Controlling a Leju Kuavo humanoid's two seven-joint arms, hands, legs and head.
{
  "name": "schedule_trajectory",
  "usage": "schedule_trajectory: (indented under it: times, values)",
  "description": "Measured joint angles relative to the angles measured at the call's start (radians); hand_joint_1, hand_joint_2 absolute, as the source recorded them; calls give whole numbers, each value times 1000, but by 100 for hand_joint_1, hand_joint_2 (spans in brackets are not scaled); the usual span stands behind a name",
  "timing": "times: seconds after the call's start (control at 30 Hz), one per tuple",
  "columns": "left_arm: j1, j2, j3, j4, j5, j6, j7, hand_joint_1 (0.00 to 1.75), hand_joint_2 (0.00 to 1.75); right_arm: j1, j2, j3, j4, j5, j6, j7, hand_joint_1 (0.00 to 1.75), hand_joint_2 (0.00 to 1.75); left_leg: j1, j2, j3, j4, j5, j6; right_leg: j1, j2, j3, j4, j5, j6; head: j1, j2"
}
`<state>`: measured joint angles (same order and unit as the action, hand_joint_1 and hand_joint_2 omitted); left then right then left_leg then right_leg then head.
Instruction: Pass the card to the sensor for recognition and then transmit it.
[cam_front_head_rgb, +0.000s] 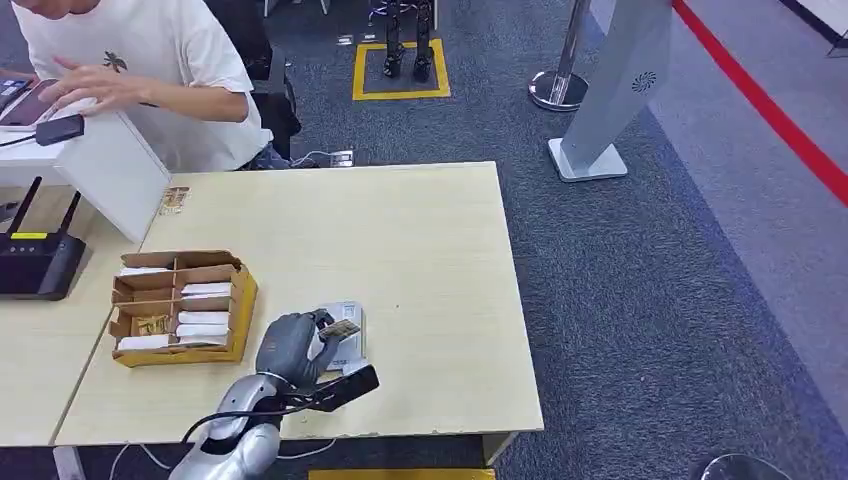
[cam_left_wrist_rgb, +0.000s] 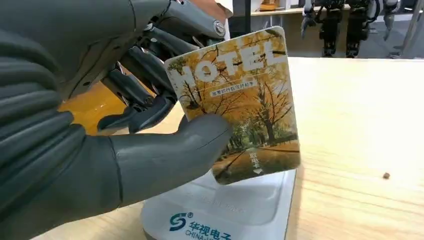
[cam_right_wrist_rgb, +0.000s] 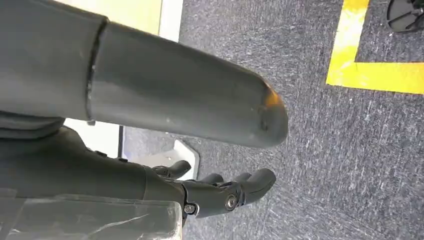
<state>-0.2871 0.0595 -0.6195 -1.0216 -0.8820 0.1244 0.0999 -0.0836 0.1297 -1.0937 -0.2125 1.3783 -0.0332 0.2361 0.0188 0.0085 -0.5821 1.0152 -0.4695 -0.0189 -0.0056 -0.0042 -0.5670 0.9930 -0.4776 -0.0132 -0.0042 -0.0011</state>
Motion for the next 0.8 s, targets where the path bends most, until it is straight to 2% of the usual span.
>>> schedule_trajectory:
  times: [0.43,0.6,0.8]
  values:
    - [14,21,0,2,-5,-9,6,175,175,1,-1,0,0,1,0,0,0,0,0,-2,-1,0,0,0,0,-1,0,0,-1,1,0,0]
    - [14,31,11,-11,-11,7,13,175,175,2,-1,0,0,5,2,0,0,0,0,-2,-1,0,0,0,0,-1,0,0,0,1,-1,0]
    - [4,69,58,-70,-16,38,22,175,175,2,-1,1,0,11,3,0,0,0,0,-2,0,0,1,0,0,-1,-1,0,0,1,0,0]
